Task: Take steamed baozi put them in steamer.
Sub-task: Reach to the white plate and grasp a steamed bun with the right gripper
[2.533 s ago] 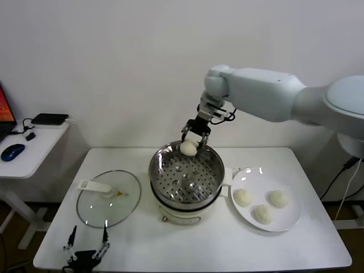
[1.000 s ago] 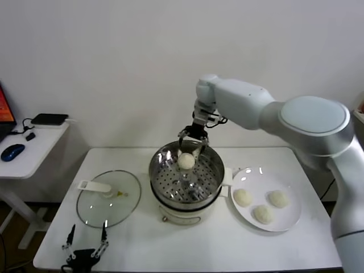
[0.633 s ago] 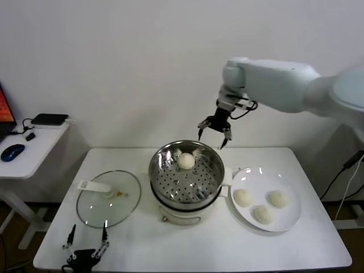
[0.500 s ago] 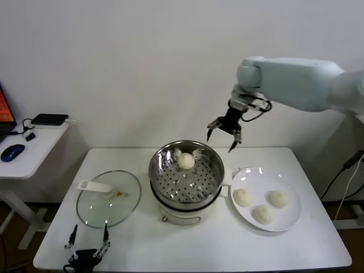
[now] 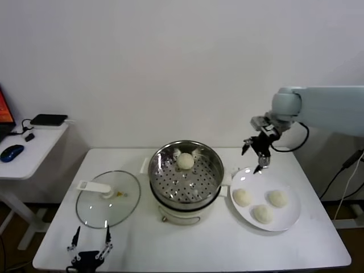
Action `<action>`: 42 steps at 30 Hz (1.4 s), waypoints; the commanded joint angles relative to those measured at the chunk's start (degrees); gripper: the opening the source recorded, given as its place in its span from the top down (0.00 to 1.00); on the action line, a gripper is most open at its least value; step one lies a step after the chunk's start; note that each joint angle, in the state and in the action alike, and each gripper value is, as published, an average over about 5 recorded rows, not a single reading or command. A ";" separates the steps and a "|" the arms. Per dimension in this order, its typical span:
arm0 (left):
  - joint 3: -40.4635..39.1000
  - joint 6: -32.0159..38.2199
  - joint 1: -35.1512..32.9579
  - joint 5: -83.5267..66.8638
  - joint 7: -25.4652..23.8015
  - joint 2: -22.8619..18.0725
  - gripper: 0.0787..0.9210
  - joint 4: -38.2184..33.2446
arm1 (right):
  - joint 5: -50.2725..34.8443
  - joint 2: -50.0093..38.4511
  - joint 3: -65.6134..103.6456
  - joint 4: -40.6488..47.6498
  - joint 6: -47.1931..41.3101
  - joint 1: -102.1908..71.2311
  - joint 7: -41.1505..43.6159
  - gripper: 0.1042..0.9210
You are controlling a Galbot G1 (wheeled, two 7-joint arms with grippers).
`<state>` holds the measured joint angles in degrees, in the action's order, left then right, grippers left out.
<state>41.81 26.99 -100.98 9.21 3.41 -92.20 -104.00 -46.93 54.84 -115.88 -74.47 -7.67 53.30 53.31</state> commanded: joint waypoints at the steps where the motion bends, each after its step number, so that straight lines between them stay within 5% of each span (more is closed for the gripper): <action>1: 0.35 -0.14 0.05 -0.01 -0.04 -2.80 0.12 0.40 | 0.48 -3.29 5.19 -2.62 -12.56 -10.43 -5.31 0.12; 22: 1.31 -0.07 0.43 -0.37 -0.04 -2.80 0.12 1.23 | 10.11 -0.02 17.95 9.41 -11.24 -26.80 -7.26 0.12; 42: 1.63 -0.07 0.46 -0.22 -0.02 -2.80 0.12 1.12 | 10.88 0.24 18.78 9.30 -11.65 -27.34 -6.72 0.12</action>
<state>43.39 26.93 -100.56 8.90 3.35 -92.20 -102.88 -36.69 55.07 -97.98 -65.74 -19.11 26.91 46.62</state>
